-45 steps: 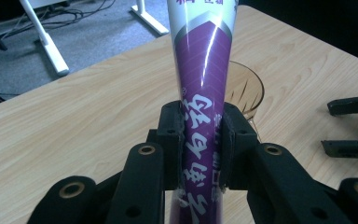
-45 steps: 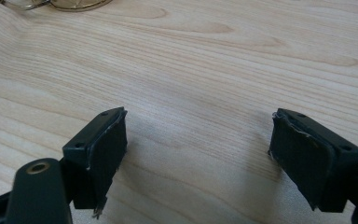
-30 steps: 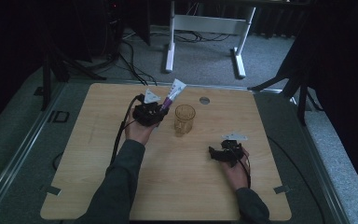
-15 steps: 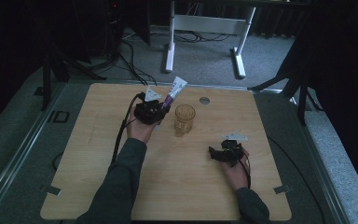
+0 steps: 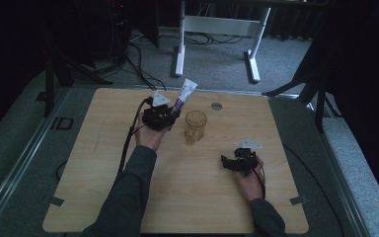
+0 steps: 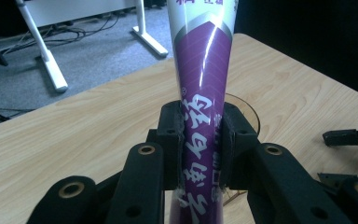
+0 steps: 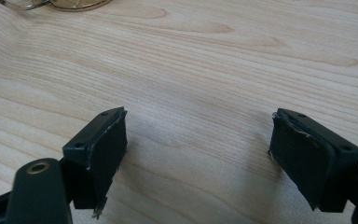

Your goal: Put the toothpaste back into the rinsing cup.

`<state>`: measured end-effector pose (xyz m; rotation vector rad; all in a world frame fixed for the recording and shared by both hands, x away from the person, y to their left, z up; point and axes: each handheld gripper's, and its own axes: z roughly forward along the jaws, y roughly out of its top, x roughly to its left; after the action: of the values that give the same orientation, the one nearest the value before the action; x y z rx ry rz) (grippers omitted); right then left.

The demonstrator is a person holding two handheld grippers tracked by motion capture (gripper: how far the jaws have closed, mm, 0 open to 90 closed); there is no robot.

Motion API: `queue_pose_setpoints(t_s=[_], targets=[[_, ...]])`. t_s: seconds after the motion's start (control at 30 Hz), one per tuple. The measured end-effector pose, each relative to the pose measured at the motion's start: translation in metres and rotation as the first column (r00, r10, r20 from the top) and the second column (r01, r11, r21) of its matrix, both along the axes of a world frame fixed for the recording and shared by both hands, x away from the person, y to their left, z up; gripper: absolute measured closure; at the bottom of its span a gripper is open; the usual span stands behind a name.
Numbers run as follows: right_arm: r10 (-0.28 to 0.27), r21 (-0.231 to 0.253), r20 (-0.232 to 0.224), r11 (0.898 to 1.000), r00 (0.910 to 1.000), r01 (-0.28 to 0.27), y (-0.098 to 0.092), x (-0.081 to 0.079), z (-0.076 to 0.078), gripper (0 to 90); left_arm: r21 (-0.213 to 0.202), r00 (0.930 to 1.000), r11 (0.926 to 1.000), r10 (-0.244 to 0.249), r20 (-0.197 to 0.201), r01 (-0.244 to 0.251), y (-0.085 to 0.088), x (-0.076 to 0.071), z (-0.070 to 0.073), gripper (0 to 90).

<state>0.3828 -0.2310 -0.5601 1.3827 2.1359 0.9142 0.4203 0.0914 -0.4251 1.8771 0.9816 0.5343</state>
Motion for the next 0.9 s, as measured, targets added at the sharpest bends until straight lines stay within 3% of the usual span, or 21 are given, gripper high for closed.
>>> queue_pose_setpoints(t_s=[0.9], targets=[[0.0,0.0,0.0,1.0,1.0,0.0,0.0,0.0,0.0,18.6,-0.013,0.9997,0.9999,-0.001,0.023,0.001,-0.011,0.006,0.002,72.8]])
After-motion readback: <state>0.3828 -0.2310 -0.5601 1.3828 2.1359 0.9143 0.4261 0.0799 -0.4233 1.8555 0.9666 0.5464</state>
